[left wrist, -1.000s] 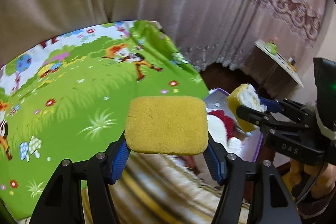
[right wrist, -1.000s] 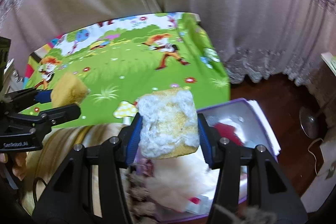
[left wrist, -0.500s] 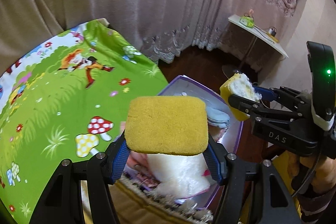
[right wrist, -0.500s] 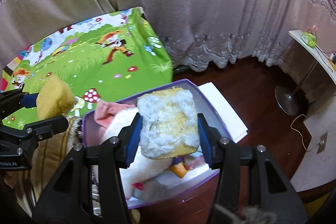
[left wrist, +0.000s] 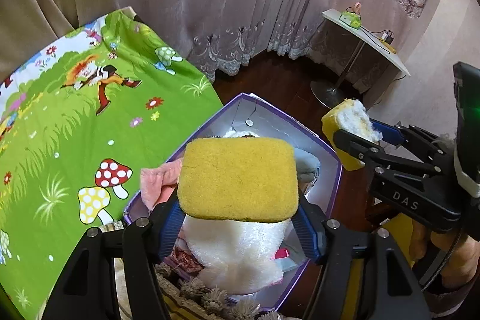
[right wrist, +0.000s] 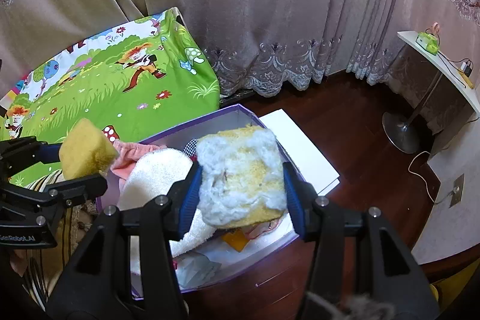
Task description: Organize soft objects
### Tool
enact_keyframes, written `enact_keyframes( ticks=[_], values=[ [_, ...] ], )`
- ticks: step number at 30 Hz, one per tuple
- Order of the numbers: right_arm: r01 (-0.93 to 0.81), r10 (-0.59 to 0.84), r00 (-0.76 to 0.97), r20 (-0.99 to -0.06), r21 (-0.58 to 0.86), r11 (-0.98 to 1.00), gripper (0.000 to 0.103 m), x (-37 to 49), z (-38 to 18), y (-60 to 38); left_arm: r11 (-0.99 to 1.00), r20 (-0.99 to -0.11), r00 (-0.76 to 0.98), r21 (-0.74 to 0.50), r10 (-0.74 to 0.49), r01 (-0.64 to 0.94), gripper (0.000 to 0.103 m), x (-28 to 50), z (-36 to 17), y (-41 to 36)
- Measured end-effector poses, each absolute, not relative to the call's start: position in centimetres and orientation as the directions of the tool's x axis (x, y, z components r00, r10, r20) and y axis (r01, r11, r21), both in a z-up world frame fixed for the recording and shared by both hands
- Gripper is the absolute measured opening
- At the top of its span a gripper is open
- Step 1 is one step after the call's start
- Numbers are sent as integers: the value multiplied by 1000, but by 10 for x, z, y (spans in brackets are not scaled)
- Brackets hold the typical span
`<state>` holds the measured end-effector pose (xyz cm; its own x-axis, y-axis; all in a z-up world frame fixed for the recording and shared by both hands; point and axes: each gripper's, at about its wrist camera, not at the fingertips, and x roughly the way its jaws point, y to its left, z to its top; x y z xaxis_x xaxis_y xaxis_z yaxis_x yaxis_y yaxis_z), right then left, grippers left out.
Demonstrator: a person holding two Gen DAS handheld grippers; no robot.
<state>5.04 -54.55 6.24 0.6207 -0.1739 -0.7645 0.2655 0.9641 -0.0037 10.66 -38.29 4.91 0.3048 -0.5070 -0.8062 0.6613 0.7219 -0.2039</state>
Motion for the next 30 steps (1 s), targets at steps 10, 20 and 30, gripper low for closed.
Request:
enact_keyframes(
  ticks=[10,20,30],
  values=[
    [285,-183,623,-761,3,958,68,51,62,-545,738,-813,279,-249,-511,627,83,112,44,-379],
    [308,-209,627,-750,-7,951,79,38,67,-538,773,-823,301,-238,-482,588,88,92,45,-359],
    [343,-242,593,-768,-31,939,80,7,59,-523,746,-793,267,-318,-548,586,101,59,46,-330]
  ],
)
